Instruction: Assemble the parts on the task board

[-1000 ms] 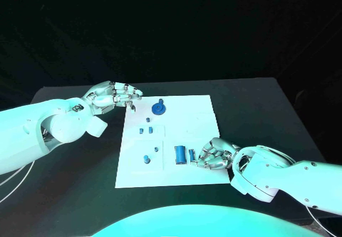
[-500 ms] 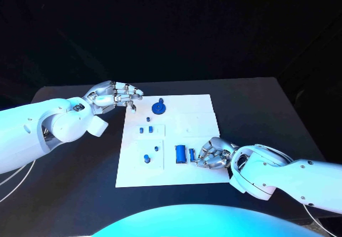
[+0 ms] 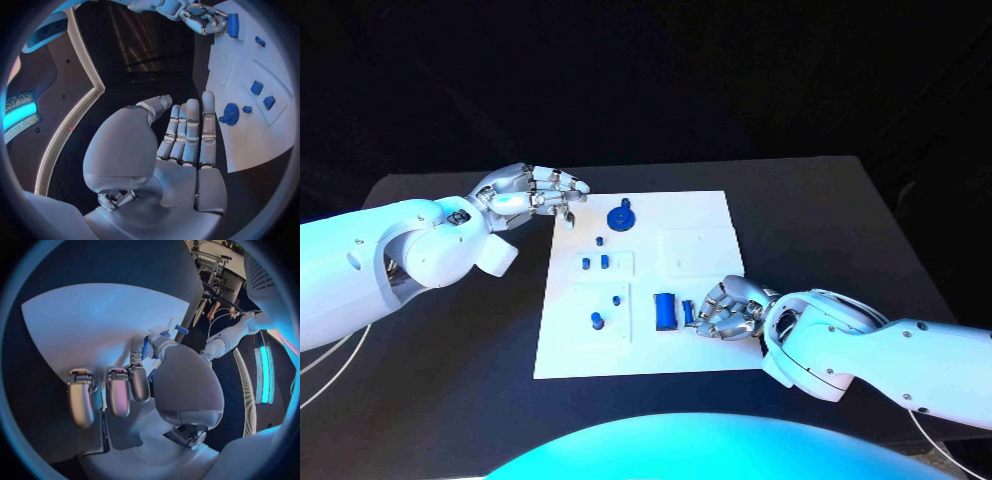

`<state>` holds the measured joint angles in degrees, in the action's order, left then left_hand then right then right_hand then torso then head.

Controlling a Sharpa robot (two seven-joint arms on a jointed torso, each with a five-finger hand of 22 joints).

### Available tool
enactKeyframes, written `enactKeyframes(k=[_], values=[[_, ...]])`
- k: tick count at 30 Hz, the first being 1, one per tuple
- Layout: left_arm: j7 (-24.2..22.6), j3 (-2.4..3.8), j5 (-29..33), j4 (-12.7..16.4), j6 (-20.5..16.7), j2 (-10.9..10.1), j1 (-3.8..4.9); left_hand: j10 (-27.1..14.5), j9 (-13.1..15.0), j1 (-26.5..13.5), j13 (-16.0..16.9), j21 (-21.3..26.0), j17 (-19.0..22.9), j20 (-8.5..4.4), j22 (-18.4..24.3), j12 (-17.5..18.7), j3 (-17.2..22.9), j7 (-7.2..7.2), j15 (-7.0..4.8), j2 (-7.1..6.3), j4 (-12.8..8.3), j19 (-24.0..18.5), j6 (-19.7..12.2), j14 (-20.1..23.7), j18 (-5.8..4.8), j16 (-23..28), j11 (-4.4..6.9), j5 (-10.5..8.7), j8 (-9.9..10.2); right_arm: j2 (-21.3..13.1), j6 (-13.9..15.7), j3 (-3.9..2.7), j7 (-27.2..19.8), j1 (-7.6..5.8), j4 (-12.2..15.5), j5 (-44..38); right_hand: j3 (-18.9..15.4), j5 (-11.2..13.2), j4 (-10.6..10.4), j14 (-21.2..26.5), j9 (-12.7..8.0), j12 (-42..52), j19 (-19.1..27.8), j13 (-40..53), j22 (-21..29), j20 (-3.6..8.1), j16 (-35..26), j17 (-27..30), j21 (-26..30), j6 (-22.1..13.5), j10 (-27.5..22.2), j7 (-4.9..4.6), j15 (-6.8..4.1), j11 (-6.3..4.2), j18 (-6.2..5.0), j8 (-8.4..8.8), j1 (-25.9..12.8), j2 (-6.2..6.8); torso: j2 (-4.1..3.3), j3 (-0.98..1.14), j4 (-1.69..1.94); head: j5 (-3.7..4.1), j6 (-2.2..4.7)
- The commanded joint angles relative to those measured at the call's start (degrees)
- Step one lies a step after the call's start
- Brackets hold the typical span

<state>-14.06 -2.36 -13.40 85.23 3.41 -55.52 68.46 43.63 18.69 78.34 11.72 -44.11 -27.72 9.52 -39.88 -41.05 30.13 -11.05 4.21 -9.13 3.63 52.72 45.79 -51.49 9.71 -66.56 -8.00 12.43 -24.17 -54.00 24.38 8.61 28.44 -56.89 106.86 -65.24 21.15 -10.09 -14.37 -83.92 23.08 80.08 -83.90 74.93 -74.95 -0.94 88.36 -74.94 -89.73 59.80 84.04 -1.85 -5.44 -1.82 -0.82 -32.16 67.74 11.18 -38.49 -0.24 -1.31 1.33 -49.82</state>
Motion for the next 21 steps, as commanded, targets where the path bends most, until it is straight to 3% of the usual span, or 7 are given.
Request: enactKeyframes(k=[1,11,13,14,16,18,21], values=[[-0.29,0.02,0.02,0.12,0.87,0.07,0.03,0.40,-0.03,0.35,-0.07,-0.38,0.07,-0.12,-0.09,0.24,0.45,-0.06,-0.15,0.08,0.02,-0.23,0.32,0.44,0.75,-0.06,0.12,0.23,0.13,-0.04,-1.27,0.20,0.37,0.22,-0.13,-0.43,-0.20,-0.25,0.17,-5.47,-0.07,-0.29,-6.10,11.32,-15.05,0.12,-0.06,-12.17,-0.27,-0.31,3.09,-0.19,-0.19,-0.08,0.82,0.03,0.14,0.57,0.03,-0.02,-0.01,-0.01,0.05],[-0.45,0.01,0.03,0.01,0.80,0.06,0.03,0.40,-0.03,0.35,-0.07,-0.39,0.07,-0.12,-0.09,0.25,0.45,-0.06,-0.15,0.09,0.01,-0.24,0.32,0.44,0.75,-0.05,0.12,0.23,0.13,-2.10,0.38,0.16,-5.18,0.14,1.37,4.85,-4.89,0.52,-1.89,-5.05,-0.77,-5.03,-6.10,9.65,-15.05,-0.62,-1.14,-10.45,-0.27,-2.31,1.28,-1.47,0.94,0.91,0.82,0.95,-2.11,3.23,0.13,-0.06,-0.08,-0.08,0.18],[-0.54,0.01,0.09,-0.10,0.75,0.09,0.02,0.41,-0.03,0.31,-0.09,-0.45,0.09,-0.13,-0.16,0.26,0.52,-0.08,-0.14,0.06,-0.04,-0.27,0.32,0.45,0.75,-0.04,0.11,0.22,0.14,-2.67,0.82,0.12,-7.36,-0.06,1.47,6.96,-13.51,0.94,-2.24,-4.87,-1.45,-7.03,-6.10,8.93,-15.05,-1.52,-1.66,-9.71,-0.27,-5.06,0.16,-2.57,1.85,1.88,0.82,2.29,-2.16,1.97,0.19,-0.07,-0.08,-0.12,0.27],[-0.61,0.01,0.17,-0.18,0.69,0.11,0.02,0.41,-0.03,0.31,-0.09,-0.45,0.09,-0.13,-0.16,0.26,0.52,-0.08,-0.14,0.06,-0.04,-0.27,0.32,0.45,0.75,-0.04,0.11,0.22,0.14,-2.98,0.92,0.09,-8.70,-0.22,1.50,8.14,-19.01,1.85,-2.29,-4.83,-1.83,-7.56,-6.10,8.68,-15.05,-2.02,-1.81,-9.52,-0.27,-6.20,-0.26,-3.05,2.31,2.42,0.82,3.01,-0.84,-0.30,0.26,-0.08,-0.08,-0.16,0.35],[-0.86,0.00,0.41,-0.40,0.44,0.16,0.01,0.41,-0.04,0.06,-0.13,-0.52,0.12,-0.11,-0.25,0.29,0.56,-0.11,-0.10,-0.02,-0.02,-0.38,0.30,0.49,0.72,-0.01,0.07,0.17,0.16,-3.53,1.00,0.01,-11.33,-0.66,1.49,10.67,-25.62,4.07,-2.47,-4.78,-2.54,-8.73,-6.01,8.09,-14.98,-2.65,-1.94,-9.38,-0.03,-8.12,-1.06,-4.02,3.01,3.23,0.77,4.56,0.05,-2.10,0.28,-0.07,-0.02,-0.08,0.57],[-1.19,-0.01,0.67,-0.67,0.18,0.26,-0.05,0.41,-0.05,-0.15,-0.15,-0.55,0.14,-0.09,-0.31,0.31,0.58,-0.13,-0.06,-0.09,0.01,-0.47,0.29,0.52,0.70,0.02,0.04,0.14,0.17,-3.86,0.99,-0.05,-13.50,-1.11,1.31,12.89,-29.00,7.28,-2.62,-4.59,-2.72,-9.36,-5.45,7.76,-14.58,-2.85,-2.38,-8.76,1.35,-8.54,-1.50,-4.25,3.13,3.42,0.47,5.02,-1.66,-1.82,0.44,-0.15,-0.01,0.02,0.63],[-2.10,-0.02,1.41,-1.13,-0.67,0.47,-0.46,0.41,-0.06,-0.67,-0.20,-0.55,0.19,-0.03,-0.39,0.34,0.56,-0.16,0.01,-0.26,0.14,-0.69,0.24,0.61,0.67,0.07,0.00,0.06,0.21,-4.52,1.15,-0.22,-17.70,-2.09,0.67,17.11,-29.86,7.26,-2.69,-4.39,-2.77,-9.95,-4.84,7.51,-14.13,-2.90,-2.87,-8.08,2.86,-8.78,-1.83,-4.36,3.18,3.51,0.15,5.20,-2.17,-1.64,0.89,-0.32,0.07,-0.06,0.94]])
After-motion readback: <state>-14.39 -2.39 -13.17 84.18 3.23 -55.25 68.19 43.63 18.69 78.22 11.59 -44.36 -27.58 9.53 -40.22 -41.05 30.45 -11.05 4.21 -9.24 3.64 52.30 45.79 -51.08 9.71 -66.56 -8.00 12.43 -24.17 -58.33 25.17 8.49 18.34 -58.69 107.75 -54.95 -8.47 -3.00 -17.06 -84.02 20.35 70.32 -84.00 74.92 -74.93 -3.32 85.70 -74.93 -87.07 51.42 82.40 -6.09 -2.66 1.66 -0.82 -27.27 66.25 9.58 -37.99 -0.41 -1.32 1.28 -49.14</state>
